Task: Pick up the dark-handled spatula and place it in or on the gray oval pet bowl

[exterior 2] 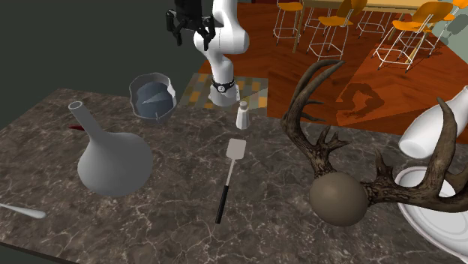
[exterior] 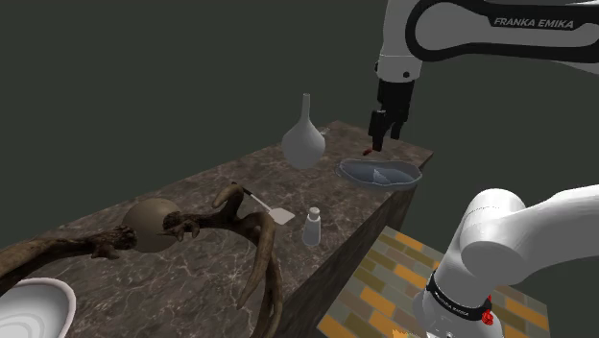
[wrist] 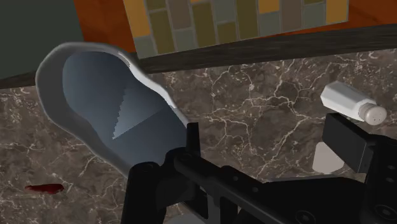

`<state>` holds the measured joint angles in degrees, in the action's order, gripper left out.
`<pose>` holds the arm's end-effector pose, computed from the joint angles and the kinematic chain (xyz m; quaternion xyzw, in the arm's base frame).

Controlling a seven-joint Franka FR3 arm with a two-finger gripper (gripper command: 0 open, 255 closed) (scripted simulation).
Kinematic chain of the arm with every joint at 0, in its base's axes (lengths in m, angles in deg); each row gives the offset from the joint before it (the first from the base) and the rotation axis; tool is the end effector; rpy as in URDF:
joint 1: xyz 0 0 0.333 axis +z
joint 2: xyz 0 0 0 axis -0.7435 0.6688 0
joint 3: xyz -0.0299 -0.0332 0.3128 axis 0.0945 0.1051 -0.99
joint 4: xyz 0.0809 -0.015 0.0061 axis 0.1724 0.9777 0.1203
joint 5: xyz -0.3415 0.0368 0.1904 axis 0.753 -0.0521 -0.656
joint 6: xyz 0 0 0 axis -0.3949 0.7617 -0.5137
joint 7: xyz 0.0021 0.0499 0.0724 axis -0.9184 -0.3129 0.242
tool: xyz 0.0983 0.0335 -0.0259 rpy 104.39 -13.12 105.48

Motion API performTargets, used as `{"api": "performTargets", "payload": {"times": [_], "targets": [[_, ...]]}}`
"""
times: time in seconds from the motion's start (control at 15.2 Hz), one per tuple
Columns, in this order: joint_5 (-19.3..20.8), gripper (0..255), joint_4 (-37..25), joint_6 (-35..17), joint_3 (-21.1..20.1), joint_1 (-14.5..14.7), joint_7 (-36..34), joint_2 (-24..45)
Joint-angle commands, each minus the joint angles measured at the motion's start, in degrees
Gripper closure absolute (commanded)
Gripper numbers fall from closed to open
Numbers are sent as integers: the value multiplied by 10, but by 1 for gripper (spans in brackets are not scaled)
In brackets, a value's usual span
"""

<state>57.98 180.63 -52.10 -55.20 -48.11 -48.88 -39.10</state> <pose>0.2871 -0.0325 0.5845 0.9973 -0.0589 -0.0300 0.0324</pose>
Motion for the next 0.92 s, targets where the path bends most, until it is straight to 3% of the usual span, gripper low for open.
{"api": "performTargets", "payload": {"times": [0.0,0.86], "targets": [[0,0,0,0,0,0,0,0],[-43,0,-2,-233,-44,33,-63,207]]}}
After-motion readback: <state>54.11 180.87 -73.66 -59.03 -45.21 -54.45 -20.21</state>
